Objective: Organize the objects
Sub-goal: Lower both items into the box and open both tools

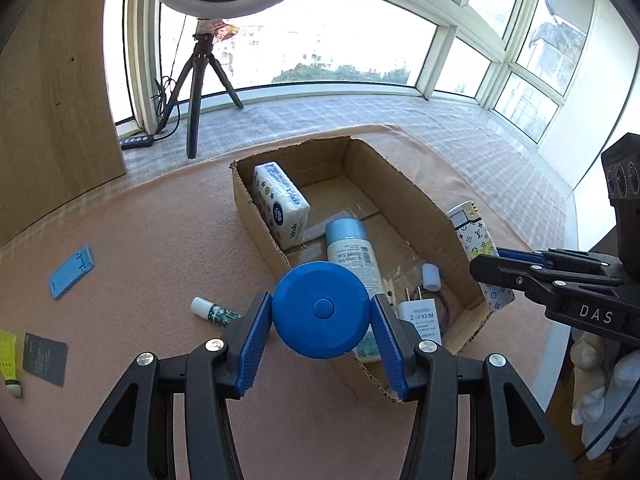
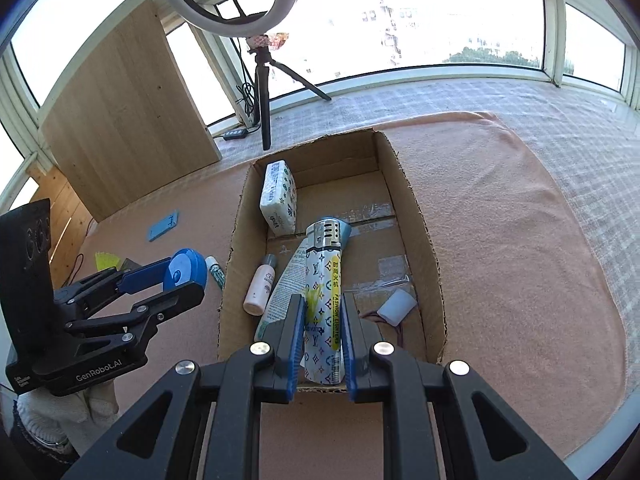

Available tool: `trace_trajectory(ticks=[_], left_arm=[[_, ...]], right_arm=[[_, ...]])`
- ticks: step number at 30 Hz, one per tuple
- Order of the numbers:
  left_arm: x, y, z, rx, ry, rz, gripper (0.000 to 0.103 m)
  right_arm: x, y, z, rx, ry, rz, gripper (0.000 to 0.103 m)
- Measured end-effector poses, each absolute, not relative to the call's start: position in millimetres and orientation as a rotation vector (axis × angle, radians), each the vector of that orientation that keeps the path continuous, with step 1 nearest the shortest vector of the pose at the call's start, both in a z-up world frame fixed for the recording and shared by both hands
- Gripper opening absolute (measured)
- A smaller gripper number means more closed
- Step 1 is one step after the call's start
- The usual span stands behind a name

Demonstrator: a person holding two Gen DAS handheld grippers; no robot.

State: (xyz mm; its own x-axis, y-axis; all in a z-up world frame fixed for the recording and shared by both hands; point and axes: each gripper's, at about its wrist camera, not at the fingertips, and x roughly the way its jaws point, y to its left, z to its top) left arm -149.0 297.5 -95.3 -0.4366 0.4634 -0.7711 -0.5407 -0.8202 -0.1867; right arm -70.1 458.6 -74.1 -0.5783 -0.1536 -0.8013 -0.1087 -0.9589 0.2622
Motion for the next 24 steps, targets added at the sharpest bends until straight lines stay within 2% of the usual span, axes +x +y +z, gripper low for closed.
trace_trajectory(ticks=[9,11,13,14,24], left_arm=[[-154,331,-96,-1.156,0.155,2.214,0.054],[-154,334,-96,-1.163,0.161,2.208,0.054],[-154,336,-97,-1.169,0.16,2.19,0.056],[-153,336,-97,-1.169,0.161,2.188,0.057],[-149,324,-93,-1.166,0.156,2.213,0.057]], right_arm=[[-75,478,-78,1.443,-0.46,-2.762,0.017],[-76,481,-77,1.441,-0.47,-2.779,0.027],[-74,485,-75,1.421,-0.496,-2.801,0.058],[-73,487,-74,1.408,-0.512,-2.81,0.061],[-74,485,-75,1.418,-0.535,-2.807,0.061]])
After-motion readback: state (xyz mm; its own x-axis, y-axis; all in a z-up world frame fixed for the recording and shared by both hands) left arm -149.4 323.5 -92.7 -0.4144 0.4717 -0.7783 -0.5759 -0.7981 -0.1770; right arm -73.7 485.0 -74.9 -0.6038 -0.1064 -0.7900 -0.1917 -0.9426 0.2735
